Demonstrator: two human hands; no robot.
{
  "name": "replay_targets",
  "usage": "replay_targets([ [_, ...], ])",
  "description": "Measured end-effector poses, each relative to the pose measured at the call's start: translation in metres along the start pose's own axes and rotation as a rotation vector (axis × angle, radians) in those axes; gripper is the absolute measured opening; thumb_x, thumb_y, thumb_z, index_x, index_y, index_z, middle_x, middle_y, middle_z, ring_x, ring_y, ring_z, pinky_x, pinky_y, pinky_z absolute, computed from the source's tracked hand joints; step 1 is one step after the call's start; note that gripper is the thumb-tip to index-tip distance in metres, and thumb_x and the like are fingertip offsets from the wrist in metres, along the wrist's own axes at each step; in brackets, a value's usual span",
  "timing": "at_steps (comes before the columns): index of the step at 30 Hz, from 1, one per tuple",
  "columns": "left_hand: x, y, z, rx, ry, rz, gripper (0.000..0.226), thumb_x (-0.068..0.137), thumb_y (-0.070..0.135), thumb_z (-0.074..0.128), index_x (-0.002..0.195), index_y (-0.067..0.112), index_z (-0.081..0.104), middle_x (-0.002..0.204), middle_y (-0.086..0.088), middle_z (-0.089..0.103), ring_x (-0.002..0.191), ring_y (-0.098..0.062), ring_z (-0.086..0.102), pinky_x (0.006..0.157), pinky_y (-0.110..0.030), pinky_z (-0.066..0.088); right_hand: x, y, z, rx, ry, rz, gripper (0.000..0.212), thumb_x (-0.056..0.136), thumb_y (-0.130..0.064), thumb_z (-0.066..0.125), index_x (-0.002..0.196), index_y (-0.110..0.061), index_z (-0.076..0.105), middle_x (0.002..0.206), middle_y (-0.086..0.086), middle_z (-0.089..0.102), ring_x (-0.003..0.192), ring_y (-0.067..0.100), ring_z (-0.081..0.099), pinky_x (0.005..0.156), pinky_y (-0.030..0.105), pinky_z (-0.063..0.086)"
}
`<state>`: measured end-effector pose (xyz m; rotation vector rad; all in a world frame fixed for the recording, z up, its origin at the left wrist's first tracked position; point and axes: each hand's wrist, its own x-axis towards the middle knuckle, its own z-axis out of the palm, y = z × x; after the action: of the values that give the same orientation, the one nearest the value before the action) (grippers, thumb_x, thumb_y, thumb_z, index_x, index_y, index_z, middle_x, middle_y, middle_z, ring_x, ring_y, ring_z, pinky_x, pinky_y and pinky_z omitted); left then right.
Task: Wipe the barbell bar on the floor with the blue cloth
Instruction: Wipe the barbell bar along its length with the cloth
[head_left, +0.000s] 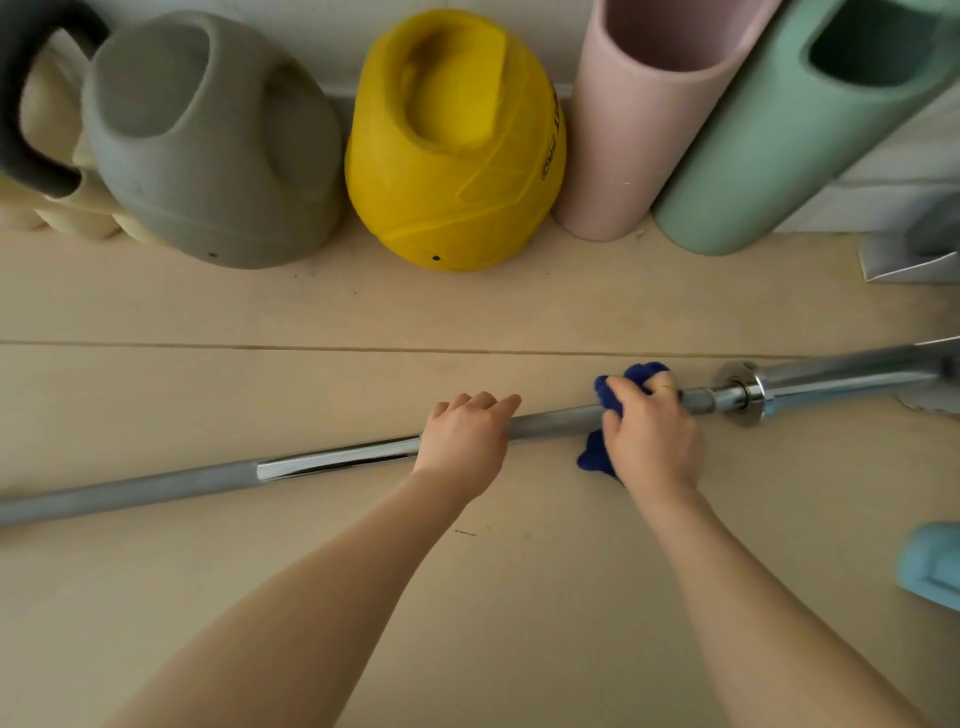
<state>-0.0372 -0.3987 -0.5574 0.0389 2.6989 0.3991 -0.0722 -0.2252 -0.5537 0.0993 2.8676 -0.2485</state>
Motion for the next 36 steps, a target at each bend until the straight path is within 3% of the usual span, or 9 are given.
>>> replay_targets([
  [4,0.006,0.002,-0.001,0.055,-0.097,-0.016,0.035,0.096,0.014,0.039,0.129,0.021,0.046,0.119,-0.002,0.06,0.11,-0.026,0.051,0.09,-0.032,0.035,0.004,0.019,-0.005,-0.079,-0.049,-0.191,0.034,0.084,-0.021,0.057,0.118,-0.024,0.06,0.119,0.014,0.049,0.092,0.038,0.059,0.067,0.038,0.047],
  [8,0.01,0.001,-0.005,0.068,-0.167,-0.02,0.03,0.099,0.019,0.035,0.124,0.021,0.051,0.117,-0.003,0.059,0.105,-0.026,0.056,0.092,-0.031,0.035,0.021,0.048,-0.012,-0.014,0.076,0.076,0.028,0.084,-0.016,0.057,0.111,-0.016,0.064,0.113,0.018,0.051,0.086,0.041,0.059,0.064,0.038,0.044],
  [10,0.01,0.002,-0.005,0.079,-0.162,-0.014,0.027,0.099,0.02,0.036,0.12,0.021,0.053,0.113,-0.004,0.06,0.102,-0.026,0.056,0.089,-0.031,0.035,0.018,0.037,-0.008,-0.02,0.066,0.102,0.026,0.085,-0.016,0.055,0.109,-0.015,0.064,0.114,0.018,0.05,0.085,0.04,0.059,0.061,0.035,0.038],
  [14,0.003,0.005,-0.001,0.069,-0.138,-0.017,0.022,0.097,0.02,0.042,0.115,0.021,0.055,0.107,-0.003,0.061,0.099,-0.025,0.056,0.085,-0.029,0.034,0.002,0.035,-0.005,-0.145,-0.032,-0.16,0.031,0.086,-0.023,0.056,0.116,-0.023,0.061,0.12,0.013,0.05,0.09,0.038,0.059,0.065,0.036,0.044],
  [20,-0.01,0.008,0.01,0.063,-0.065,-0.002,0.029,0.095,0.023,0.049,0.123,0.021,0.05,0.116,-0.001,0.057,0.106,-0.024,0.052,0.085,-0.03,0.035,0.018,0.061,-0.016,-0.084,0.058,0.172,0.025,0.088,-0.019,0.053,0.109,-0.014,0.065,0.113,0.02,0.049,0.087,0.042,0.058,0.064,0.034,0.039],
  [26,-0.021,0.009,0.019,0.07,-0.018,0.033,0.034,0.094,0.024,0.049,0.127,0.019,0.046,0.12,-0.002,0.052,0.109,-0.024,0.05,0.087,-0.031,0.035,-0.027,0.0,0.004,-0.019,-0.124,-0.144,0.028,0.089,-0.026,0.052,0.116,-0.024,0.06,0.125,0.012,0.045,0.095,0.037,0.059,0.074,0.036,0.048],
  [28,-0.024,0.004,0.02,0.046,-0.017,0.053,0.039,0.093,0.026,0.051,0.131,0.019,0.043,0.124,-0.001,0.051,0.113,-0.023,0.05,0.091,-0.031,0.034,-0.023,0.008,0.0,-0.044,-0.096,-0.12,0.028,0.089,-0.025,0.051,0.116,-0.024,0.06,0.122,0.012,0.046,0.095,0.038,0.058,0.073,0.037,0.047],
  [32,-0.039,-0.027,0.016,0.067,-0.066,0.136,0.051,0.091,0.028,0.055,0.138,0.02,0.037,0.134,0.001,0.046,0.122,-0.021,0.044,0.101,-0.03,0.029,-0.031,0.01,0.0,-0.138,0.002,0.037,0.025,0.089,-0.016,0.05,0.112,-0.016,0.058,0.124,0.017,0.042,0.085,0.04,0.059,0.062,0.035,0.041],
  [36,-0.059,-0.052,0.013,0.052,-0.056,0.086,0.061,0.089,0.028,0.057,0.143,0.019,0.03,0.14,0.002,0.042,0.13,-0.02,0.037,0.105,-0.03,0.027,-0.075,-0.067,0.029,0.091,-0.116,-0.088,0.016,0.072,-0.01,0.069,0.087,-0.015,0.067,0.101,0.021,0.055,0.055,0.038,0.06,0.047,0.032,0.045],
])
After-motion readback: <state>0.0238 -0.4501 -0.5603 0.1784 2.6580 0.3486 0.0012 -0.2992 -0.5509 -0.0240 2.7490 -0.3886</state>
